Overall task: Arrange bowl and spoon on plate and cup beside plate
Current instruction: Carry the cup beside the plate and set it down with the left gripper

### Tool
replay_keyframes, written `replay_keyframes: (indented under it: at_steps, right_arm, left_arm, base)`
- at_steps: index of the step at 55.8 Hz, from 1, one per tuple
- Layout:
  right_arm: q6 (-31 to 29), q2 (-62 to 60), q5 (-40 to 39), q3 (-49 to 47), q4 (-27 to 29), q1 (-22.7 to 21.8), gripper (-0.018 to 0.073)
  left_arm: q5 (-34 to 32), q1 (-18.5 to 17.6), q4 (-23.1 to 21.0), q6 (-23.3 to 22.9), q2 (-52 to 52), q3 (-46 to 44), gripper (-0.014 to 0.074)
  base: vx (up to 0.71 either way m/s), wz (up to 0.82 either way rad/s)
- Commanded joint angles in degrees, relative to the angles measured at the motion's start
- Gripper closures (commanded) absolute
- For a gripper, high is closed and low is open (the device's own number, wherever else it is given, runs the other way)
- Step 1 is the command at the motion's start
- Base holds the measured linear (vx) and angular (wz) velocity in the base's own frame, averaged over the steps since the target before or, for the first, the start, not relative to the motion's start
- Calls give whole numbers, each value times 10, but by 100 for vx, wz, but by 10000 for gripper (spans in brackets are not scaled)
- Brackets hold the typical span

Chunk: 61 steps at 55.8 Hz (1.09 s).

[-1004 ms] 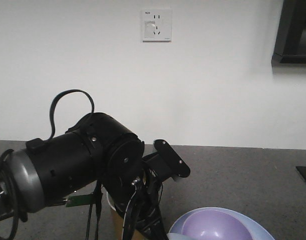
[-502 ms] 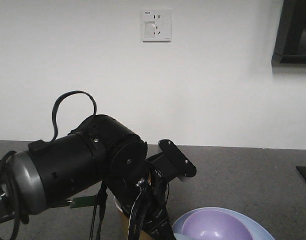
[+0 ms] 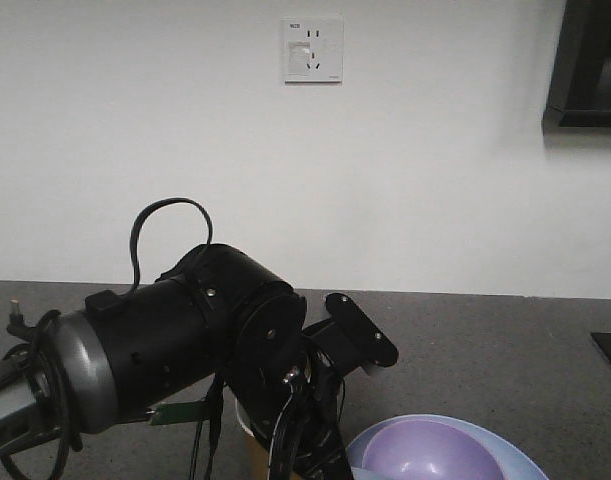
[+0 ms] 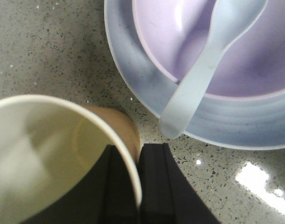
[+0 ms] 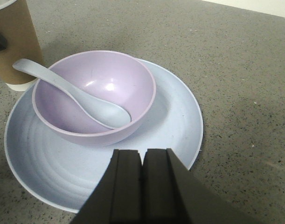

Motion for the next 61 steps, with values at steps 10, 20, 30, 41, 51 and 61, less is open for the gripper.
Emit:
replay_keyframes:
  at_steps: [10,20,30,41,51,61]
  right_arm:
    - [-1,0,-38,-16,8,0,568]
    - [-1,0,-39,-16,8,0,568]
    - [-1,0,-40,-16,8,0,568]
    - [-2,0,-40,-16,8,0,568]
    - [-2,0,-39,-16,4,0,568]
    - [-2,0,-35,-16,4,0,568]
  left_arm:
    - [-10,-3,-2,-5,-27,-19,247]
    - [-14,-3,5,-4,-30,-19,113]
    - [-18,-3,31,-4,-45,-20,97]
    - [-27,-3,33,-3,-71,-20,101]
    - [-46,-3,33,1,-125,-20,167]
    - [-62,-3,32,1,-198,-19,440]
  base:
    - [0,0]
    - [0,0]
    - [0,0]
    - [0,0]
    - [0,0]
    - [0,0]
